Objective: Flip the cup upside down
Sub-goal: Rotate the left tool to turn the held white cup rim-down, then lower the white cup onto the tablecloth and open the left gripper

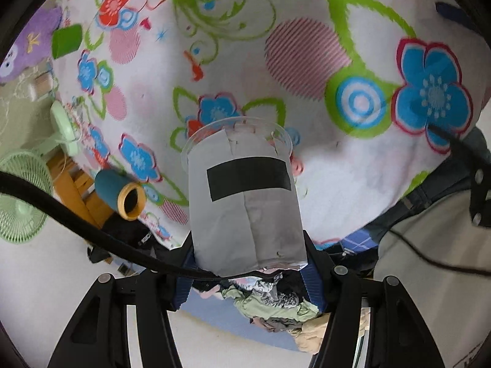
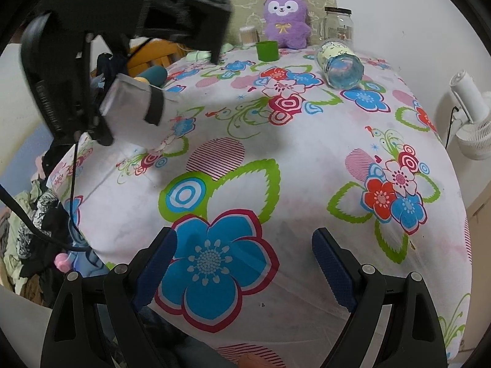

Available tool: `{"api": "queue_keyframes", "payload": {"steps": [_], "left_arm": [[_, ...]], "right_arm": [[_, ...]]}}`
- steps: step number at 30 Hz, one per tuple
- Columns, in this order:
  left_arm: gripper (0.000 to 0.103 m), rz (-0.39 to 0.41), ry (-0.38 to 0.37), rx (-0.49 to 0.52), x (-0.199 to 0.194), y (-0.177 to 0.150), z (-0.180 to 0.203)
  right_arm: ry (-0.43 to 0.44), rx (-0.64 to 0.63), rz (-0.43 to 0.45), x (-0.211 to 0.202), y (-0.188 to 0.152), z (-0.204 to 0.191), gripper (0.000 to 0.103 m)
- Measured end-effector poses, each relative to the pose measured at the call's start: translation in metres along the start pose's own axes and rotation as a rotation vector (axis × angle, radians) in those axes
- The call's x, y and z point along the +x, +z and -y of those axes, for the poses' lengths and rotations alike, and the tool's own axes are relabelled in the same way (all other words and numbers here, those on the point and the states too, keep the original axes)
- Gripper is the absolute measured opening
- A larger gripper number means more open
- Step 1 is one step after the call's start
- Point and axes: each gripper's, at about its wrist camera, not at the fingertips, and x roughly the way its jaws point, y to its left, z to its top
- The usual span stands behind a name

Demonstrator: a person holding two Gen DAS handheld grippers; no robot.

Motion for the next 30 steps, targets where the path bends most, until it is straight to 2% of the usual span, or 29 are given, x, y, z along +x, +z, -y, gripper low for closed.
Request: {"api": "queue_keyframes", "payload": {"steps": [9, 19, 22, 24, 30], "left_arm": [[0.065, 0.025, -0.072, -0.032, 0.003, 0.022, -0.016], [0.066, 0.065, -0.071, -0.026, -0.006, 0.038, -0.015], [0.071, 0.079, -0.068, -0.026, -0.010, 0.039, -0.014], [0.080, 0.088, -0.057, -0.030, -0.011, 0.039, -0.016], [0.089, 0.101, -0.042, -0.053, -0.013, 0.031, -0.022]], "right_arm": [[0.000, -0.005, 0.001, 0.004, 0.004, 0.001, 0.091], [-0.002, -0.008, -0.001, 0.005, 0.005, 0.002, 0.091], [-0.004, -0.010, -0.004, 0.006, 0.006, 0.002, 0.091], [-0.006, -0.009, -0.005, 0.007, 0.007, 0.003, 0.091], [-0.013, -0.002, -0.009, 0.010, 0.011, 0.003, 0.091]]}}
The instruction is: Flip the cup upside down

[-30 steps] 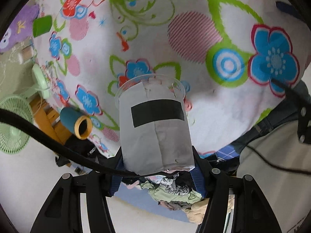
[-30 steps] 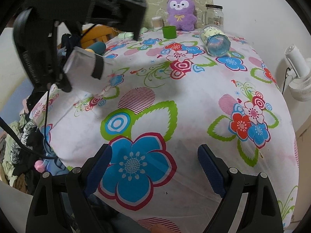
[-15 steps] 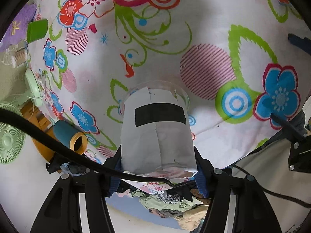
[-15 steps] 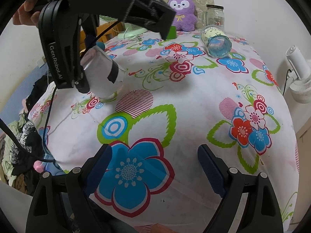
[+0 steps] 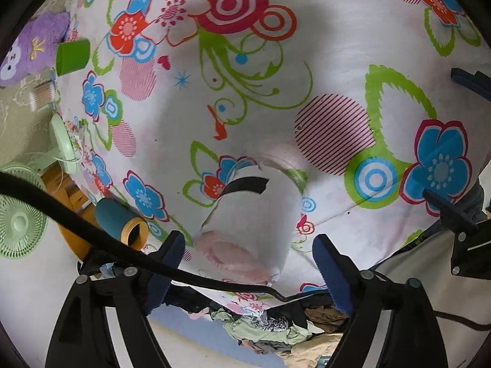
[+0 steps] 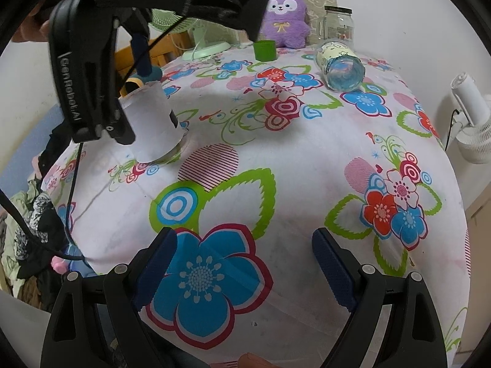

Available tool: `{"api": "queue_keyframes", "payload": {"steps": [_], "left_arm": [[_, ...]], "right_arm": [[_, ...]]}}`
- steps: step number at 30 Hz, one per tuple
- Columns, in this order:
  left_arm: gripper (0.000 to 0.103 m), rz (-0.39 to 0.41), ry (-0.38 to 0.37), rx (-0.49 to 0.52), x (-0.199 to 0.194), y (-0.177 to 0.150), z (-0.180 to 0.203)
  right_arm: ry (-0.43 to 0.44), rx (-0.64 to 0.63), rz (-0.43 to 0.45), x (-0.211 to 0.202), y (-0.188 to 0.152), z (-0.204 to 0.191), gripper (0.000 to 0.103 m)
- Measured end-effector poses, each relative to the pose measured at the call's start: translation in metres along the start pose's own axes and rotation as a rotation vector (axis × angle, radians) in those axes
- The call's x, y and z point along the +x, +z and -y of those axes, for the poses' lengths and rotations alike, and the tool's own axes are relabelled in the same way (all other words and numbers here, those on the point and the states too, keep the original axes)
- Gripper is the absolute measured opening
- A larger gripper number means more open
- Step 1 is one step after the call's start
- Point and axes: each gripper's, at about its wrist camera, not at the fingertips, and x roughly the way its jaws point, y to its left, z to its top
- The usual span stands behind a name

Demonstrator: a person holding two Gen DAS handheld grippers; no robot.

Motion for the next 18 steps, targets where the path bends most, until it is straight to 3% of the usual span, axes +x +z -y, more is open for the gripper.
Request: {"api": "queue_keyframes", "payload": {"steps": [18], "left_arm": [[0.100, 0.110, -0.047, -0.085, -0.003, -0.049, -0.018]], "right_arm": [[-0.048, -0.031, 0.008, -0.009, 0.014, -0.018, 0.091]]}}
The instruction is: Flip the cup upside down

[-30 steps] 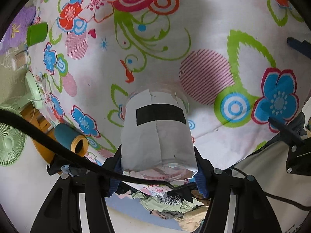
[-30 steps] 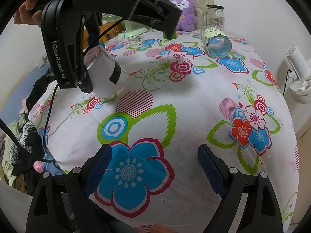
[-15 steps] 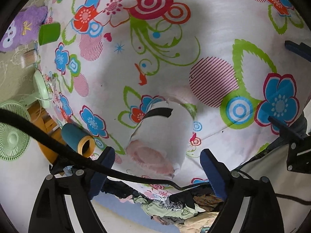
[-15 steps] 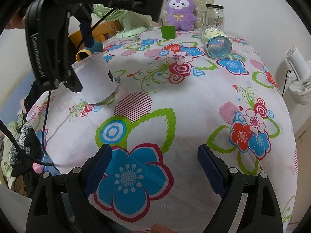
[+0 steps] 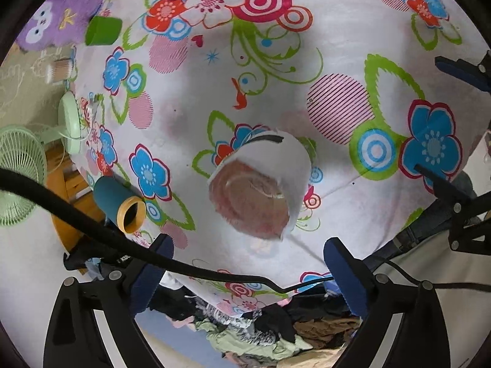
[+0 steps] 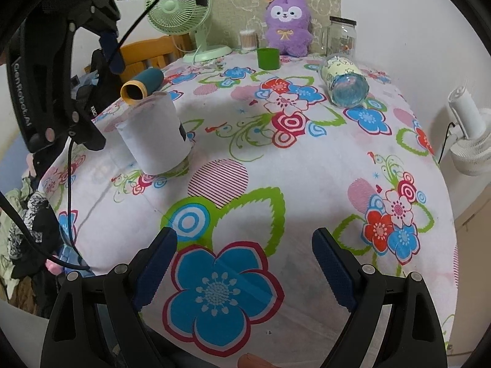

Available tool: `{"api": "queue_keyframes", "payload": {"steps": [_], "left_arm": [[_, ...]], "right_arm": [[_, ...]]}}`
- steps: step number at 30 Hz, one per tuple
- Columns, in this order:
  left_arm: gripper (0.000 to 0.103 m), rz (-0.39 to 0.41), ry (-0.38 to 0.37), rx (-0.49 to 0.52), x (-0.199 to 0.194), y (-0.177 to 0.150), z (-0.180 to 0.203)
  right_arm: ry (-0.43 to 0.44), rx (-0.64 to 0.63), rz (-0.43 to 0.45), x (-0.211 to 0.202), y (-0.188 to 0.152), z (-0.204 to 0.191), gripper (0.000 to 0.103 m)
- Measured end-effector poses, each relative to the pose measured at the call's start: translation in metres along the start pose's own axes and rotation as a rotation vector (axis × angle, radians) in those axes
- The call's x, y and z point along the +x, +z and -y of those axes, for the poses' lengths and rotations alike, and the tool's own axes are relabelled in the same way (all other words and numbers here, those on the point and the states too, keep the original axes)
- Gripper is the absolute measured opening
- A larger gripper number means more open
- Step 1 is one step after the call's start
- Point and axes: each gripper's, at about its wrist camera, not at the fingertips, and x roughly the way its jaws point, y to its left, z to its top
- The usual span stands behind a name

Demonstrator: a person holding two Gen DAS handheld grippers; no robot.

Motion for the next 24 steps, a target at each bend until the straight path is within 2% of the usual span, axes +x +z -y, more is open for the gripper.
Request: {"api": "queue_keyframes", "payload": {"steps": [6, 9, 17, 24], "left_arm": [[0.102, 0.077, -0.037, -0.061, -0.007, -0.023, -0.010], [0.102, 0.111, -0.060, -0.100, -0.009, -0.035, -0.015], [0.102, 0.201, -0.121, -0.214, -0.003, -0.066, -0.031], [0.102, 0.352, -0.171, -0.300, -0.007, -0.097, -0.037]], "right_arm": [[-0.035, -0.010, 0.007, -0.005, 0.005, -0.009, 0.091], [-0.046, -0.010, 0.015, -0.009, 0.009, -0.013, 0.096], [-0.068, -0.024, 0.041, -0.020, 0.023, -0.030, 0.096], [-0.101, -0.014, 0.089, -0.034, 0.040, -0.044, 0.101]]}}
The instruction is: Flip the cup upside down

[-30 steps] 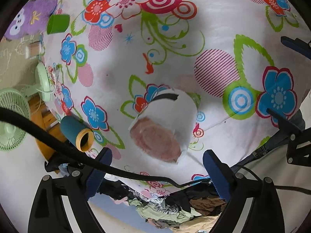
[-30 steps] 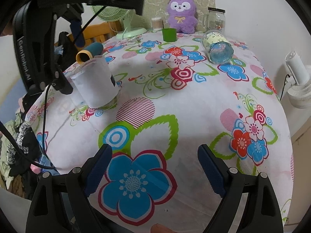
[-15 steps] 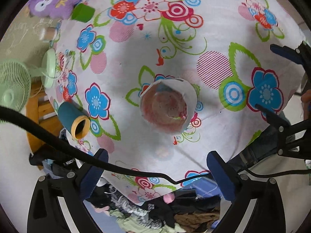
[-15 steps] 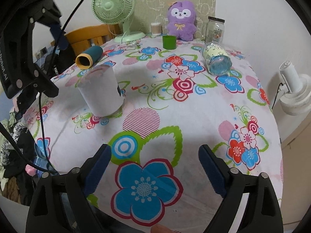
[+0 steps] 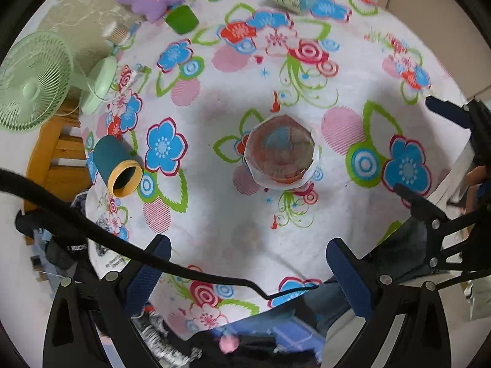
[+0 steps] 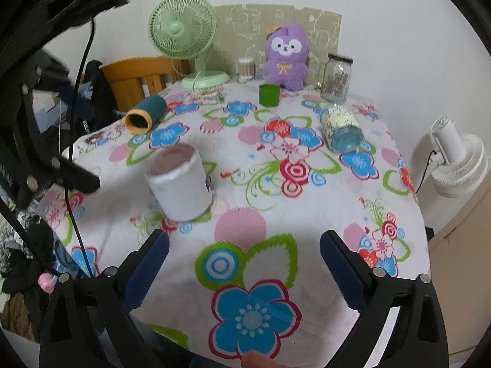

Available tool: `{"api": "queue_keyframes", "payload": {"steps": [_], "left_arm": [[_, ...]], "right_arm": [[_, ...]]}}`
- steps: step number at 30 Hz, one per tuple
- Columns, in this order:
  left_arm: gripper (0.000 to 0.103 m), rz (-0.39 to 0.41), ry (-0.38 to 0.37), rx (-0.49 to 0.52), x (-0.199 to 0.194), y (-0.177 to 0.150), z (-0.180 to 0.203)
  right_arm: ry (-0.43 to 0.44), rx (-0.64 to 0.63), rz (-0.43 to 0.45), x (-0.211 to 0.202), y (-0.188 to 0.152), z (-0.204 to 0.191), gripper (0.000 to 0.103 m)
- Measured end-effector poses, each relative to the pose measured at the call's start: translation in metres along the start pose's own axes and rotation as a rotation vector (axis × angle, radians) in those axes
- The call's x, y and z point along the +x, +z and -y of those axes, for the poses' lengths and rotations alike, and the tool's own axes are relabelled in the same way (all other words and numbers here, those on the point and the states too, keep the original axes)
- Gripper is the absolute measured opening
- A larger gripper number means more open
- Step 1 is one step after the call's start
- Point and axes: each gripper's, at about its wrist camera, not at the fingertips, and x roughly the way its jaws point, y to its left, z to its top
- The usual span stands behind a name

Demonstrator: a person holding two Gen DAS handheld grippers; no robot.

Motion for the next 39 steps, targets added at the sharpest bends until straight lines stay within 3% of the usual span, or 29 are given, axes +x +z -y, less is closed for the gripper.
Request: {"api": "queue_keyframes", "payload": {"steps": [10, 19, 23, 30, 39], "left_arm": [[0.102, 0.222, -0.078, -0.182, -0.002, -0.034, -0.025], [0.102, 0.319, -0.134, -0.343, 0.026, -0.060, -0.041], [0.102, 0.424, -0.146, -0.428, 0.025, -0.073, -0.049], [0.102, 0.667, -0.126, -0.541, 0.005, -0.091, -0.048], [0.103, 0.816, -0.066, -0.649, -0.002, -0.111, -0.045]], "right_arm": [[-0.027, 0.000, 0.057, -0.019, 0.021, -0.016, 0.101], [-0.065, 0.018, 0.105, -0.028, 0.032, -0.029, 0.101], [-0.084, 0.013, 0.135, -0.033, 0.035, -0.038, 0.101], [-0.115, -0.027, 0.181, -0.044, 0.036, -0.055, 0.101], [-0.130, 0.014, 0.244, -0.059, 0.031, -0.052, 0.101]]}}
